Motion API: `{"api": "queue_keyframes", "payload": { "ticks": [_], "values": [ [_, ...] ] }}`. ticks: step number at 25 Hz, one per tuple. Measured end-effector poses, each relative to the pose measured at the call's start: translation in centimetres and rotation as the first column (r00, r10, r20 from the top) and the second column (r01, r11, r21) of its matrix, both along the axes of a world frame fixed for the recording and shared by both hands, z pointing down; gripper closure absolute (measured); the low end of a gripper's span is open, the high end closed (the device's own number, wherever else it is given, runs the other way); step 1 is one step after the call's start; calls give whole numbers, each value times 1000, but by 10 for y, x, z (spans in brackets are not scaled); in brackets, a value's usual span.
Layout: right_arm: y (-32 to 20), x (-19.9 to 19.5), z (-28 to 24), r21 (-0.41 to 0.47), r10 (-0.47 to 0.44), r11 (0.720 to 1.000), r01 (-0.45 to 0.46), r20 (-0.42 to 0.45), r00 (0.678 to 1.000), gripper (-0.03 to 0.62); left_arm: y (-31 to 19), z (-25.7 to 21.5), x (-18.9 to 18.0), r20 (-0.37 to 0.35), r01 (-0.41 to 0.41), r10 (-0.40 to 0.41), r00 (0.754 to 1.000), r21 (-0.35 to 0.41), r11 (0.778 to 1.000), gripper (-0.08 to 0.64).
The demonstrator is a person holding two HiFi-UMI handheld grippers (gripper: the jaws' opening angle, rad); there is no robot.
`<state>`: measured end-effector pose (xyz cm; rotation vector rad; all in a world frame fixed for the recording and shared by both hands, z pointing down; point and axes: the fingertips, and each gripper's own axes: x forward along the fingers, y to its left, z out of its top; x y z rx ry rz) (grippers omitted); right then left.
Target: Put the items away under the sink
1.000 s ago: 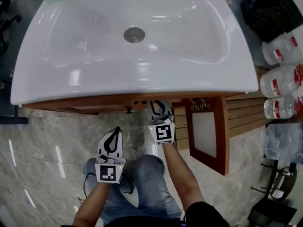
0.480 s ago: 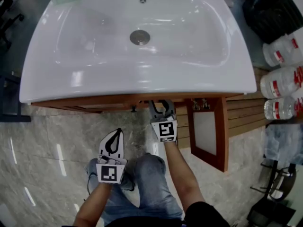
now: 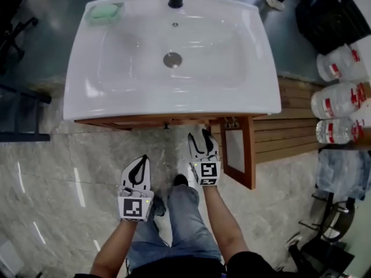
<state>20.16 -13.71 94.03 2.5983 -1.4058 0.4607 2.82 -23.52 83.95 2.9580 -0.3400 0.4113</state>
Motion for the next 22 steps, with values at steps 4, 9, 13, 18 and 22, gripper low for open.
{"api": "queue_keyframes", "payload": {
  "ticks": [4, 9, 13, 18, 22],
  "values": [
    [23, -33, -73, -2, 0, 1000, 0, 49, 999, 399, 7, -65, -10, 25, 8, -7, 1000, -40, 999, 553],
    [34, -73, -191, 10, -89, 996, 89, 20, 996, 493, 7, -161, -24, 33, 15, -13, 999, -39, 999, 553],
    [38, -102, -284, 16, -153, 988, 154, -10, 988, 568, 6, -242, -38, 36, 27, -26, 999, -29, 999, 552],
    [41, -133, -395, 62, -214, 974, 216, -40, 976, 575, 12, -341, -59, -18, 46, -46, 999, -13, 999, 553],
    [43, -140, -485, 142, -208, 964, 224, -121, 971, 575, 18, -411, -71, -91, 45, -42, 995, 27, 999, 554]
  ]
}}
